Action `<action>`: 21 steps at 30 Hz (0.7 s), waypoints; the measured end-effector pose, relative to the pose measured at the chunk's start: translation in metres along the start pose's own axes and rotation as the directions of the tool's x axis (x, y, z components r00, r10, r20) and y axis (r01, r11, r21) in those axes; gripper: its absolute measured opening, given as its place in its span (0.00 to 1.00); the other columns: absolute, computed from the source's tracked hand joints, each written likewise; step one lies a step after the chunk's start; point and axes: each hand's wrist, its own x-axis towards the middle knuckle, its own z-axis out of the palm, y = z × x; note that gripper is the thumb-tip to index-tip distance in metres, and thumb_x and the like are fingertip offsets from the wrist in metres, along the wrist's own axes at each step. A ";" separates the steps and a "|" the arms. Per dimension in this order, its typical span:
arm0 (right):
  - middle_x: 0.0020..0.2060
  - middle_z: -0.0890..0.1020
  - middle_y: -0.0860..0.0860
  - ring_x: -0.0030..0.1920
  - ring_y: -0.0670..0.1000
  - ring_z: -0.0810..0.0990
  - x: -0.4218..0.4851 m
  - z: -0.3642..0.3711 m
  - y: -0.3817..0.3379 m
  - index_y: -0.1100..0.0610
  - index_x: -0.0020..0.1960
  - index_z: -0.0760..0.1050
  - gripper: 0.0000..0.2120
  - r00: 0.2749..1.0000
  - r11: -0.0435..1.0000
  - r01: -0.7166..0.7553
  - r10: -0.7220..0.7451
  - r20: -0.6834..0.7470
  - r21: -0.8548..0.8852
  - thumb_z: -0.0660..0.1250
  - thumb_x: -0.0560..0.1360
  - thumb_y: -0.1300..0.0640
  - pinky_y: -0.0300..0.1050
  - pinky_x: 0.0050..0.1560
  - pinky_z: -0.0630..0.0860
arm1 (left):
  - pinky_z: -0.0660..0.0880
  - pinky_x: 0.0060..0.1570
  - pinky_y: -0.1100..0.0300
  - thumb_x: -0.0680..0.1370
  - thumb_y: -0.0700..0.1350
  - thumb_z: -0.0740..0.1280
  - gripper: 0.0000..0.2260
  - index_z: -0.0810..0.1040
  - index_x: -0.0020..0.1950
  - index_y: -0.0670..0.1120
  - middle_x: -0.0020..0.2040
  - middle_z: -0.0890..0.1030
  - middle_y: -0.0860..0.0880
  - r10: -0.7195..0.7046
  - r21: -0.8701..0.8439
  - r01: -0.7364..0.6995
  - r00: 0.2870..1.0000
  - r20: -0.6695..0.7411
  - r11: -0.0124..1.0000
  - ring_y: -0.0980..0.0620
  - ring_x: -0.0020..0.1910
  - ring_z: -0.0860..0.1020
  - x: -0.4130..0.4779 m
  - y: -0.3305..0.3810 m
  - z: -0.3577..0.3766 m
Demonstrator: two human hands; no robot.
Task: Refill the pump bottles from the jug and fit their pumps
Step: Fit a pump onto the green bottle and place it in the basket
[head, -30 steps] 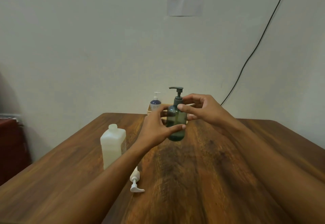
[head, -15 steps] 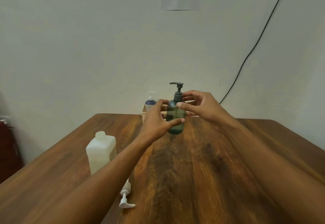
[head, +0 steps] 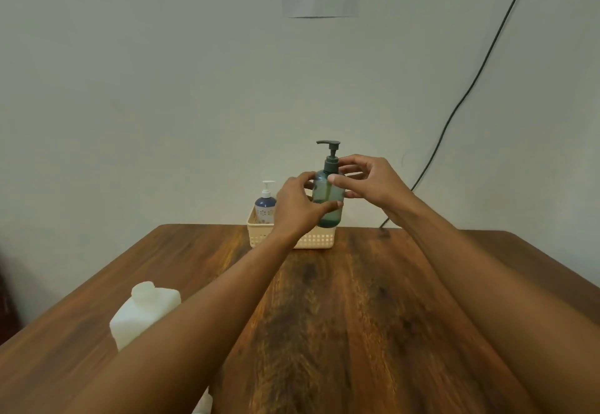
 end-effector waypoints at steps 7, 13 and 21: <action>0.62 0.85 0.52 0.60 0.55 0.84 0.056 0.009 0.036 0.51 0.68 0.81 0.22 0.999 0.996 -0.018 0.014 -0.045 -0.089 0.79 0.75 0.52 0.56 0.58 0.85 | 0.81 0.56 0.54 0.68 0.52 0.82 0.33 0.76 0.71 0.47 0.64 0.82 0.47 -0.079 0.071 0.079 0.997 -0.006 0.994 0.47 0.59 0.82 0.065 -0.025 0.038; 0.60 0.86 0.51 0.56 0.51 0.84 0.098 0.029 0.078 0.52 0.67 0.82 0.22 0.997 0.987 -0.060 0.053 -0.055 -0.149 0.80 0.75 0.58 0.53 0.58 0.85 | 0.77 0.50 0.59 0.67 0.50 0.83 0.32 0.77 0.68 0.46 0.60 0.83 0.46 -0.138 0.180 0.138 0.990 -0.009 0.974 0.48 0.55 0.82 0.111 -0.062 0.069; 0.64 0.85 0.53 0.58 0.51 0.83 0.136 0.052 0.141 0.55 0.70 0.81 0.20 0.991 0.961 -0.134 0.135 -0.013 -0.244 0.75 0.78 0.60 0.41 0.55 0.76 | 0.76 0.48 0.59 0.69 0.45 0.81 0.27 0.76 0.65 0.46 0.58 0.82 0.45 -0.234 0.286 0.205 0.970 0.072 0.936 0.49 0.50 0.80 0.149 -0.120 0.117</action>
